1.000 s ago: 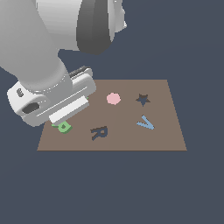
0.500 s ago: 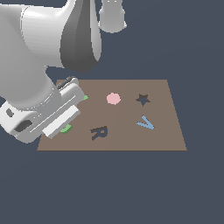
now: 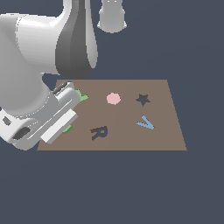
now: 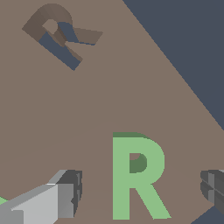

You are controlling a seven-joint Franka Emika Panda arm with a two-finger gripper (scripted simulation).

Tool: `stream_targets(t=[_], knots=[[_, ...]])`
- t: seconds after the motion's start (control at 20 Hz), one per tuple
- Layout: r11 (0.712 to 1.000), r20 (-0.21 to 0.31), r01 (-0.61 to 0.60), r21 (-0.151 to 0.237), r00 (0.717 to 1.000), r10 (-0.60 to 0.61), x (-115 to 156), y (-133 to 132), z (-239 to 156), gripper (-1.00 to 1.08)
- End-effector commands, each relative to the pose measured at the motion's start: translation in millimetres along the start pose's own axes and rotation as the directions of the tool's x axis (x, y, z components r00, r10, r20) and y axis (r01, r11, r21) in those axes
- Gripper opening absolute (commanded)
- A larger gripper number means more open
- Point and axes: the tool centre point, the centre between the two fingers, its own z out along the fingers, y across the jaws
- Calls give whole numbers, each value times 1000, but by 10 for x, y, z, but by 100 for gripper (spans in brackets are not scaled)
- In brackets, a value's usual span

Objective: Insert a designated object into the corresponding slot on a board.

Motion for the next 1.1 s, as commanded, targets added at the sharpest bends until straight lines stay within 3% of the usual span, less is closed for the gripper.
stream_targets(t=[0.0,0.5,0.55,1.05], knots=[[1000,0,0,0,1000,0,0,0,0,100],[1000,0,3,0,1000,-3,4,5,201,100],[1000,0,3,0,1000,-3,4,5,201,-100],[1000,0,3,0,1000,-3,4,5,200,-100]])
